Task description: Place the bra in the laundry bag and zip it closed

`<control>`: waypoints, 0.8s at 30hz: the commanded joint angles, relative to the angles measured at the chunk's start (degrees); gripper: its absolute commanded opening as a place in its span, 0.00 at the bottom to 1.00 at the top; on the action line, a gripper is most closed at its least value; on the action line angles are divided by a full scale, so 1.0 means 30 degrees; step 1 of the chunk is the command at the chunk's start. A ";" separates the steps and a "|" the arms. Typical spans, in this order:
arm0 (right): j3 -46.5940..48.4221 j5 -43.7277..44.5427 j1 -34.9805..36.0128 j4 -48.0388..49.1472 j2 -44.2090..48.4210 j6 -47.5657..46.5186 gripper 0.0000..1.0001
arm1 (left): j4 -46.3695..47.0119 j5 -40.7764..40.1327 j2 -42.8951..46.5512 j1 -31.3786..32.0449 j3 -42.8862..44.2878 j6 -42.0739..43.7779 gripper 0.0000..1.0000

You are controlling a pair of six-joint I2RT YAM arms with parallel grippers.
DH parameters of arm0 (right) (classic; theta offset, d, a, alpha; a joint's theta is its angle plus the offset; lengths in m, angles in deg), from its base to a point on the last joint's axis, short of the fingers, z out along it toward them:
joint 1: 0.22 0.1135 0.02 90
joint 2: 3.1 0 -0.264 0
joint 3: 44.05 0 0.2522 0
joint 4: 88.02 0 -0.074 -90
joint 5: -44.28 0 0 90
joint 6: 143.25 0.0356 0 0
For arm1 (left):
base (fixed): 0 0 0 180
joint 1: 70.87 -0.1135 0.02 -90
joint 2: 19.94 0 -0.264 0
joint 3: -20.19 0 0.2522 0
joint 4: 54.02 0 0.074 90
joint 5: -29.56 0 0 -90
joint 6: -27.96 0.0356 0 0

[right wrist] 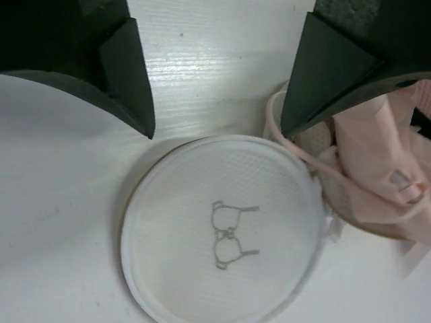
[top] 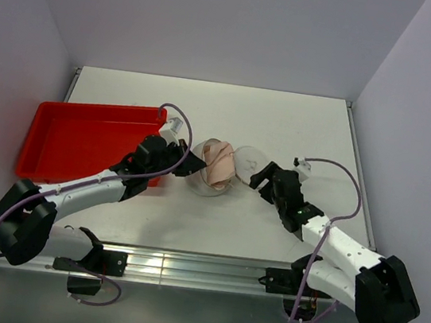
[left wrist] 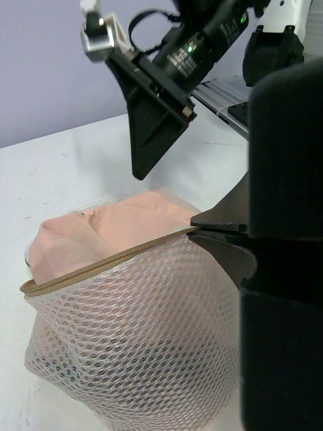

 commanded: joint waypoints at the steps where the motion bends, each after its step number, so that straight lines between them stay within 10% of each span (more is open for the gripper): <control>1: -0.0640 -0.1106 -0.1074 0.2850 -0.0807 0.2638 0.86 | 0.0637 -0.0207 0.0540 0.0115 0.0230 0.0374 0.00; 15: -0.0116 -0.3452 -0.3011 0.6603 -0.6813 0.6418 0.91 | 0.0608 -0.0149 0.0569 0.0144 0.0172 0.0491 0.00; 24: -0.0933 -0.0087 -0.3159 0.8861 -0.4713 0.5433 0.33 | -0.0475 -0.0967 0.1036 0.0115 0.0464 0.1163 0.00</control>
